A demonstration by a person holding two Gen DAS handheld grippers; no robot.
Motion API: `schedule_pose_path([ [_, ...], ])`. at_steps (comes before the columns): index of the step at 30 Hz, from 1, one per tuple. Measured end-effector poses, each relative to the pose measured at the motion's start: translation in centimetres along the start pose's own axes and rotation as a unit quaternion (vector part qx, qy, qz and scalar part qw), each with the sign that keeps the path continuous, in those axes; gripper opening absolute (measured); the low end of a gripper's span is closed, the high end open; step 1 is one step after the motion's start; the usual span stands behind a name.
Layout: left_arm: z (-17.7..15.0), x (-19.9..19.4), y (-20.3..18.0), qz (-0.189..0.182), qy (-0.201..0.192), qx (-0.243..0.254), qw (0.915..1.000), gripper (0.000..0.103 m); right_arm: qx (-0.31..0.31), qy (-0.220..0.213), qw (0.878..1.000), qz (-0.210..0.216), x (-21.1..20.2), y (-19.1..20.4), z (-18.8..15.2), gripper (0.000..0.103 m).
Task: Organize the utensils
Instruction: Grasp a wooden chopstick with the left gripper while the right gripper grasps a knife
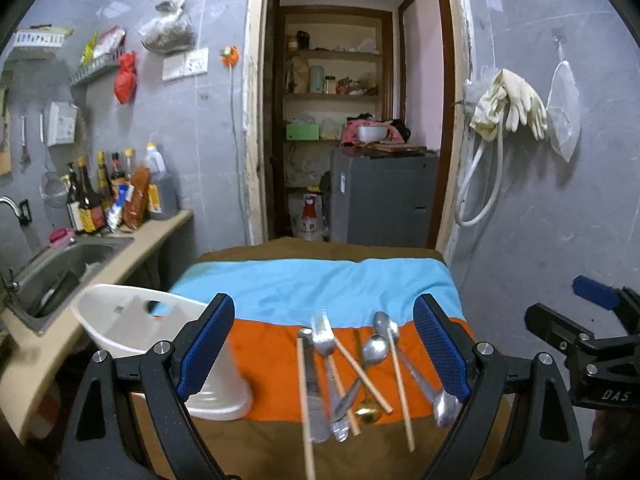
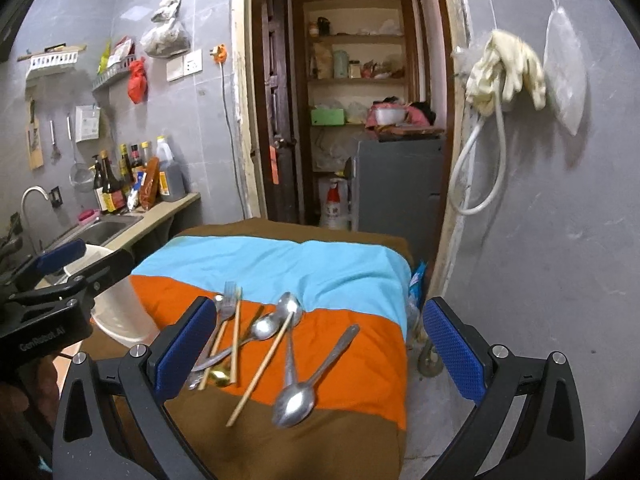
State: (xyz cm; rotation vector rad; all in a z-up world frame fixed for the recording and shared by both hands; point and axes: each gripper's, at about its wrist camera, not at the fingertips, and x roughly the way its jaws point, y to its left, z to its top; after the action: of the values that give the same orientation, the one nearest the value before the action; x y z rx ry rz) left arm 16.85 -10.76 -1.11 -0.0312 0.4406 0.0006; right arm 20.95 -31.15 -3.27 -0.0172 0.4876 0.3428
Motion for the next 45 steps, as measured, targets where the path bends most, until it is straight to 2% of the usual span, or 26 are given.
schedule_pose_path([
  [3,-0.2,2.6,-0.6,-0.001,0.02,-0.007,0.9998,0.087,0.019,0.024,0.999,0.012,2.5,-1.9,-0.4,0.094],
  [5,-0.4,4.1,-0.9,-0.01,0.036,-0.013,0.9992,0.087,0.034,0.047,0.998,0.022,4.3,-2.9,-0.9,0.083],
  [6,-0.6,4.8,-1.1,-0.016,0.044,-0.015,0.9988,0.086,0.04,0.057,0.997,0.026,4.9,-3.3,-1.2,0.081],
  [10,-1.5,7.5,-1.9,-0.033,0.078,-0.001,0.9964,0.08,0.06,0.1,0.992,0.04,7.5,-4.0,-2.6,0.069],
  [12,-2.4,9.2,-2.0,-0.035,0.108,0.003,0.9935,0.068,0.063,0.12,0.99,0.047,8.5,-3.9,-3.2,0.064],
  [14,-3.4,10.8,-2.1,-0.034,0.137,0.009,0.9899,0.058,0.07,0.14,0.986,0.053,9.4,-3.9,-4.0,0.055],
  [16,-4.5,12.3,-1.9,-0.037,0.171,0.013,0.9845,0.05,0.078,0.159,0.982,0.06,10.2,-3.9,-4.7,0.051],
  [21,-6.2,14.7,-0.9,-0.054,0.224,-0.015,0.9729,0.036,0.096,0.193,0.974,0.073,11.8,-4.2,-6.0,0.045],
  [27,-6.6,17.1,-0.3,-0.046,0.266,-0.029,0.9625,0.021,0.115,0.221,0.966,0.072,13.5,-4.4,-6.5,0.035],
  [34,-6.1,19.0,1.5,-0.055,0.29,-0.081,0.9521,0.016,0.126,0.23,0.963,0.061,14.6,-4.0,-6.1,0.031],
  [36,-6.0,19.6,2.1,-0.057,0.304,-0.1,0.9457,0.012,0.131,0.228,0.963,0.059,14.7,-4.0,-6.0,0.024],
  [37,-5.9,19.9,2.3,-0.059,0.31,-0.106,0.9431,0.011,0.132,0.228,0.963,0.057,14.8,-4.0,-6.1,0.017],
  [41,-5.3,20.8,2.9,-0.07,0.327,-0.119,0.9349,0.009,0.159,0.229,0.957,0.078,14.8,-4.7,-6.4,0.016],
  [45,-4.8,21.8,3.5,-0.081,0.345,-0.138,0.9248,0.009,0.197,0.24,0.944,0.109,15.6,-5.5,-6.5,0.016],
])
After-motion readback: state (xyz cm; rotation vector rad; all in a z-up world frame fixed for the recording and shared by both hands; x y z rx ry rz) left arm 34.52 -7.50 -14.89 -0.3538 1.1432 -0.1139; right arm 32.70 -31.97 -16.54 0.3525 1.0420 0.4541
